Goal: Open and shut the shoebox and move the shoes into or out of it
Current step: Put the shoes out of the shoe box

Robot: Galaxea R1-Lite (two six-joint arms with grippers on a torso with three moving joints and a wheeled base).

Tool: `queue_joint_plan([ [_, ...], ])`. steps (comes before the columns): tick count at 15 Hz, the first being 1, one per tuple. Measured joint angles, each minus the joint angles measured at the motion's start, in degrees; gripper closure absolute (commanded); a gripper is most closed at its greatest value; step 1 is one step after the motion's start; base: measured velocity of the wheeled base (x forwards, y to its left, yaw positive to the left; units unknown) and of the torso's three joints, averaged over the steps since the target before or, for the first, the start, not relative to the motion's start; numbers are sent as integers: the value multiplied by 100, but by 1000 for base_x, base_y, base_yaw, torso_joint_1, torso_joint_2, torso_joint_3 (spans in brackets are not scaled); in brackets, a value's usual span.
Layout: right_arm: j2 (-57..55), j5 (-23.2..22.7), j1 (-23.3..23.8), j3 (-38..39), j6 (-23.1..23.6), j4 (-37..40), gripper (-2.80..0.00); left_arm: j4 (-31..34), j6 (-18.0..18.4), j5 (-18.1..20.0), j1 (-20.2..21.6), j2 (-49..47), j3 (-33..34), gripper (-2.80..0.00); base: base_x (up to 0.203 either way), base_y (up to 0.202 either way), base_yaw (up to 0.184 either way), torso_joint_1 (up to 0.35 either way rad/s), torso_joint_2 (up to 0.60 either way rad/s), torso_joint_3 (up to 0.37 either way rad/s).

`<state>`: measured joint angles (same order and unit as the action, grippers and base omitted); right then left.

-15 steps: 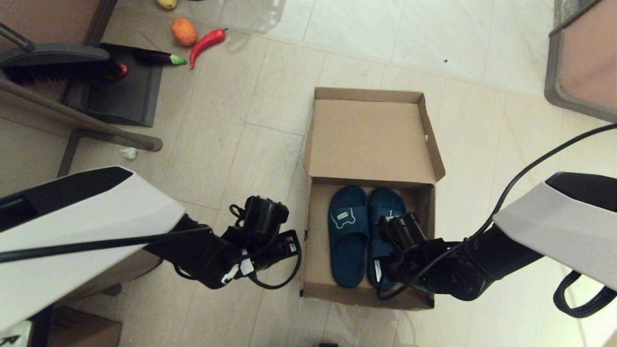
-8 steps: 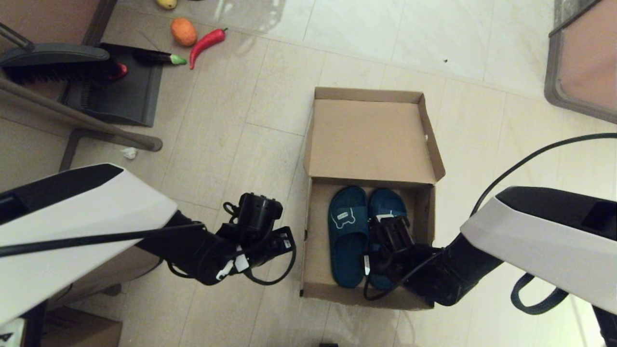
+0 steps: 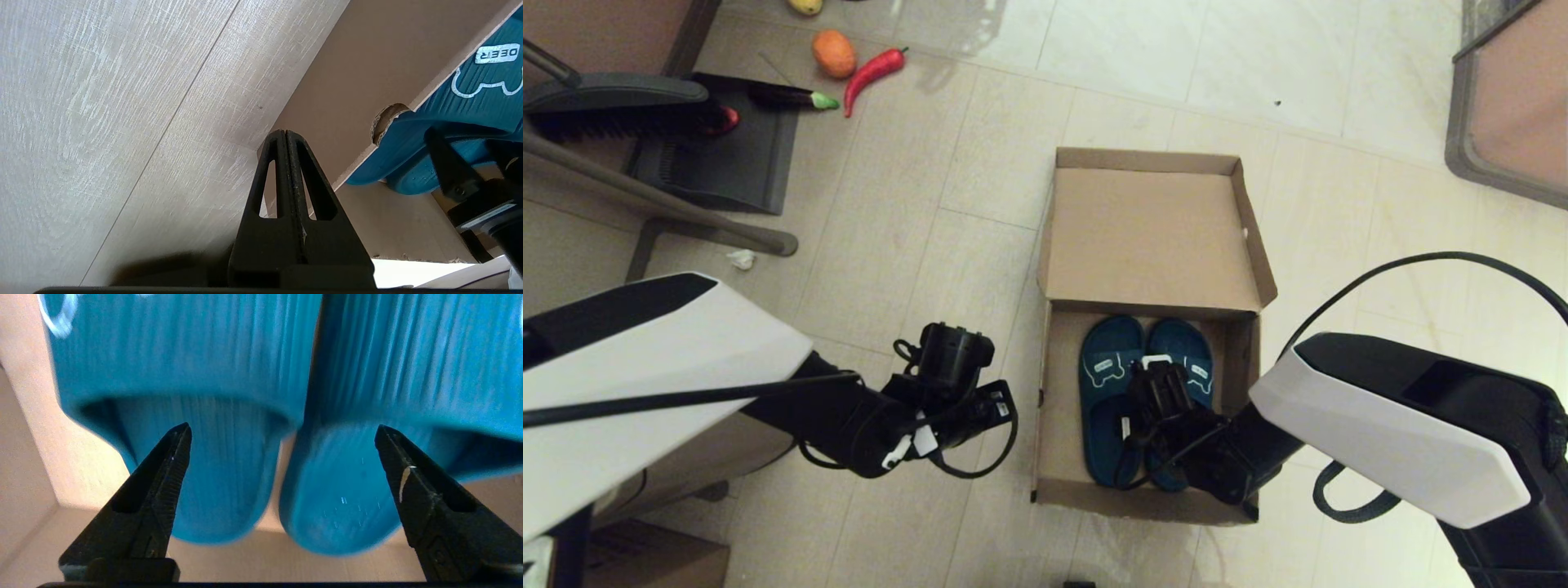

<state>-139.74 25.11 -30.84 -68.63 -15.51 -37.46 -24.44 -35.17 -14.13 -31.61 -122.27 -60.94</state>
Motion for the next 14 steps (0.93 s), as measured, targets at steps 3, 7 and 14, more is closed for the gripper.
queue_joint_plan([
  [3, -37, 7, 20, 114, 155, -418, -280, 6, -2, 1, 0, 0, 9, 0, 0, 0, 0, 0, 0, 0],
  [7, -66, 7, 20, 309, 241, -833, -280, 5, -5, 0, -8, 0, 26, 0, 0, 0, 0, 0, 0, 0],
  [14, -407, 95, 22, 398, 507, -1711, 0, 0, -5, 0, -11, 46, 211, 0, 0, 0, 0, 0, 0, 0],
])
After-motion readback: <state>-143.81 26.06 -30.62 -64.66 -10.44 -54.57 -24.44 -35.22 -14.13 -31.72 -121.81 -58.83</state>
